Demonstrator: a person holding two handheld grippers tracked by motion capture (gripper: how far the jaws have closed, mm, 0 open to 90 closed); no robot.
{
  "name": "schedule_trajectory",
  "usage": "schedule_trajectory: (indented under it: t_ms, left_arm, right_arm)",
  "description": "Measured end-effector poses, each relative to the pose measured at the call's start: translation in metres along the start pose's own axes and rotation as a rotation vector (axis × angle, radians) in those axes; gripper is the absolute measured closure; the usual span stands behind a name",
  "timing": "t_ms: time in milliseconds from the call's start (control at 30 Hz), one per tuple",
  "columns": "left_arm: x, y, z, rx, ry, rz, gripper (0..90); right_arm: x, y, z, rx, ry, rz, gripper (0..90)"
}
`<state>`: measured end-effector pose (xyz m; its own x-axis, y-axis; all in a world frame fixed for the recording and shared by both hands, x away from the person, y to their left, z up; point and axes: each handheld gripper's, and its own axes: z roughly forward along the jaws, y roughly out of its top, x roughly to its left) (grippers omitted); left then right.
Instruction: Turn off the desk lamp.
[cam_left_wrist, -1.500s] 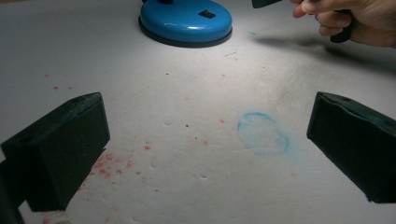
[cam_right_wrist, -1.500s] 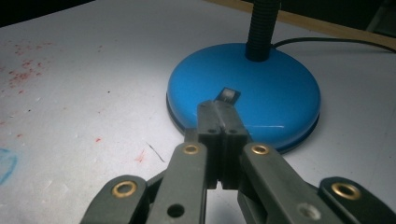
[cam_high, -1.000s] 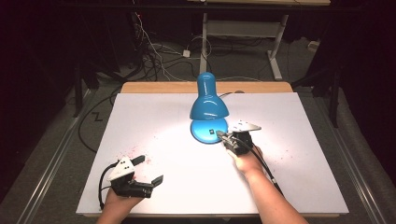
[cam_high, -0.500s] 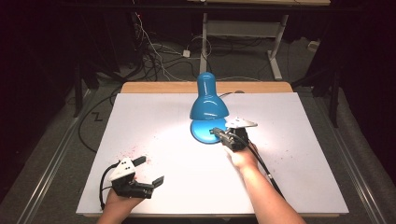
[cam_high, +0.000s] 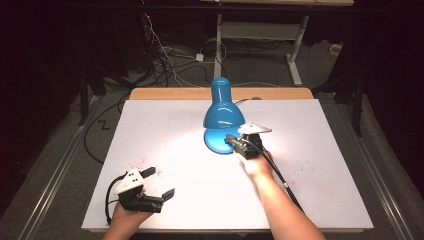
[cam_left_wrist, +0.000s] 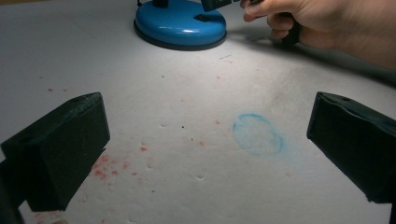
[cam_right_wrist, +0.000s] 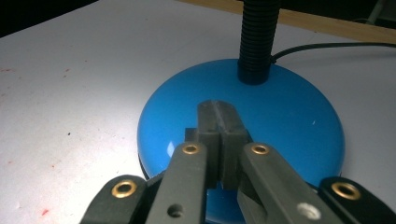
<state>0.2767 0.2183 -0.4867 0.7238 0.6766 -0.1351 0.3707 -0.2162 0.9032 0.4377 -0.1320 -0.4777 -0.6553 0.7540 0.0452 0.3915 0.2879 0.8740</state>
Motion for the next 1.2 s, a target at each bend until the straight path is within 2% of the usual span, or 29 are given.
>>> schedule_trajectory:
  t_ms: [500,1200]
  left_arm:
    - [0.0005,0.0004,-0.0004,-0.001,-0.003,0.0,0.0]
    - [0.0001,0.0007,-0.001,-0.005,-0.001,0.0,0.0]
  right_arm:
    - [-0.0025,0.0004,0.0054,0.034,-0.014,-0.002,90.0]
    - [-0.0036,0.0018,0.0072,0.04,0.001,0.005,90.0]
